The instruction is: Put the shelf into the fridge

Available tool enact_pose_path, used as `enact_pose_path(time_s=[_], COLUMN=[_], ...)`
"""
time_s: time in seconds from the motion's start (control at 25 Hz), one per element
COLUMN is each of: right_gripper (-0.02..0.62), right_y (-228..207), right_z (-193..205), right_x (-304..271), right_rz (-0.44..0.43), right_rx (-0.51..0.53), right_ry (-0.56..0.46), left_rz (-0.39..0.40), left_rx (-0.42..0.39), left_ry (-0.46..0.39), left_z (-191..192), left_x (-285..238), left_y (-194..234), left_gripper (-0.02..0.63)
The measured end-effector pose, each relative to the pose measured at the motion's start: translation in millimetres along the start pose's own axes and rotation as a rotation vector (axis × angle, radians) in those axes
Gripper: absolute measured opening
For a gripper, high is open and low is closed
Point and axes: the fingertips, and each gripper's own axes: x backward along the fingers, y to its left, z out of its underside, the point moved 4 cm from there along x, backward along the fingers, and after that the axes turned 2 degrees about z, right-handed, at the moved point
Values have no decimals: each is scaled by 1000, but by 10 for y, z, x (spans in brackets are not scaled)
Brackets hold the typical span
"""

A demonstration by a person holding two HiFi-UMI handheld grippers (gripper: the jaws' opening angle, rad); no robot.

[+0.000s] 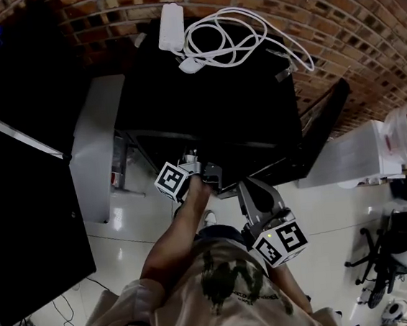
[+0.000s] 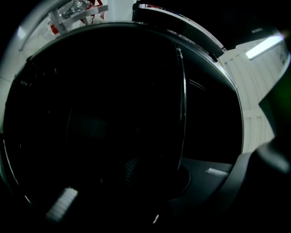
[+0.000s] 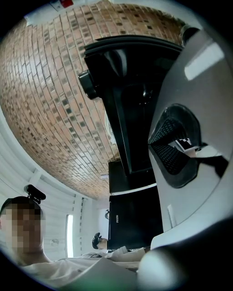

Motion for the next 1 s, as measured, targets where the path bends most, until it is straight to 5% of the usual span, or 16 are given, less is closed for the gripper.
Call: enact_pose_path(time_s=[0.24,0.56,1.0], right_gripper=[0,0,0], right_y=[-44,-96,-83], right_z=[-7,-23,-5], right_x=[-71,-164,-179], right_rz=[-3,-11,-9], right_rx=[4,7,2], right_ry=[5,13,19], left_rz=[17,1,76], left_rx=[31,-31,49], left_ry=[-11,-1,10], left_z=[1,-53,-6], left_x=[-141,-267,-311], left_y=[-4,84,2], left_gripper=[8,12,74])
